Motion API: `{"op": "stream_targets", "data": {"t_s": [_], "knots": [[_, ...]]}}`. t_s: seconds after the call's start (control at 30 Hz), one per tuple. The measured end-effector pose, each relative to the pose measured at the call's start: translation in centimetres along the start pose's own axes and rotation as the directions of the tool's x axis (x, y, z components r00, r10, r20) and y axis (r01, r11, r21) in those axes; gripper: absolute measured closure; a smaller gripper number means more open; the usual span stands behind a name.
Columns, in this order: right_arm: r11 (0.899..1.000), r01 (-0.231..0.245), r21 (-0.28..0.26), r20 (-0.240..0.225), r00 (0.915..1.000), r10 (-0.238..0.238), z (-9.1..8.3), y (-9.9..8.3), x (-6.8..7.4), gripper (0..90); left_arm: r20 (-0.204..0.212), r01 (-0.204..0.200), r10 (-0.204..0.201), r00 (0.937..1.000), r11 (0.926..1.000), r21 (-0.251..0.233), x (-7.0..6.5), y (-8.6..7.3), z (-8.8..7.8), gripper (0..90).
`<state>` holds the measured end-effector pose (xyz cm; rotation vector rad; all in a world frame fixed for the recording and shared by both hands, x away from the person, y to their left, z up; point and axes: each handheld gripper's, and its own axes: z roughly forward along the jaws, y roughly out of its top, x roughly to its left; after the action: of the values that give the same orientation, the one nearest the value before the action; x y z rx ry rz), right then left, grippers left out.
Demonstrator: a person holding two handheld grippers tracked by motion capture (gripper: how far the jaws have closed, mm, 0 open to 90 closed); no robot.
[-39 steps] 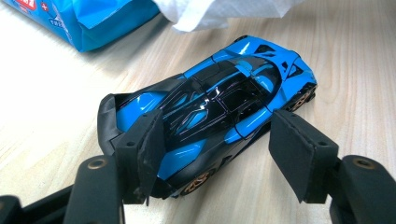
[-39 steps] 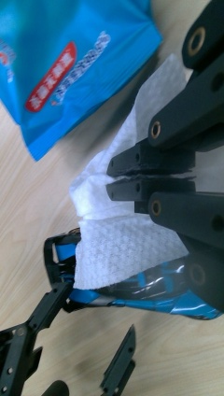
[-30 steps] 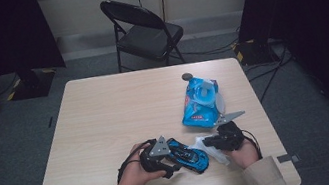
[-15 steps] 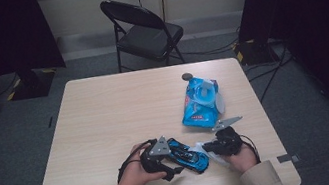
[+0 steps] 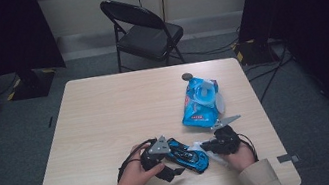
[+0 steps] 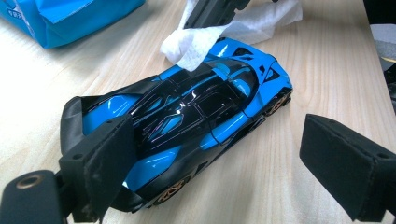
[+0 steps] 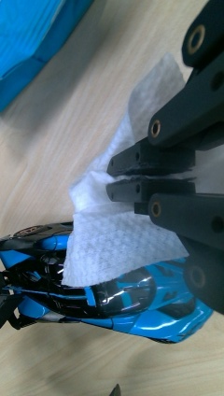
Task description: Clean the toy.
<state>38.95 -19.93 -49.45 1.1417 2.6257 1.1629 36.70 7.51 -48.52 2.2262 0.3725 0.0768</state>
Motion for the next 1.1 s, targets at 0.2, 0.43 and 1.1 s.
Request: {"op": "stream_targets", "data": {"t_s": [0.2, 0.43, 1.1], "knots": [[0.999, 0.033, 0.022, 0.0, 0.9995, -0.033, 0.7, 1.0, 0.3, 86.6, 0.004, 0.002, -0.002, 1.0, 1.0, 0.0, 0.0, 0.0, 0.0, 8.9], [0.998, 0.05, 0.042, -0.002, 0.9987, -0.05, 1.9, 2.4, 0.7, 86.6, 0.004, 0.004, -0.004, 1.0, 1.0, -0.008, 0.1, -0.2, 0.0, 6.6], [0.995, 0.075, 0.068, -0.017, 0.9971, -0.074, 5.2, 5.8, 1.3, 86.6, 0.012, -0.013, 0.013, 0.9998, 0.9999, -0.005, 0.1, -0.3, 0.0, 4.6]]}}
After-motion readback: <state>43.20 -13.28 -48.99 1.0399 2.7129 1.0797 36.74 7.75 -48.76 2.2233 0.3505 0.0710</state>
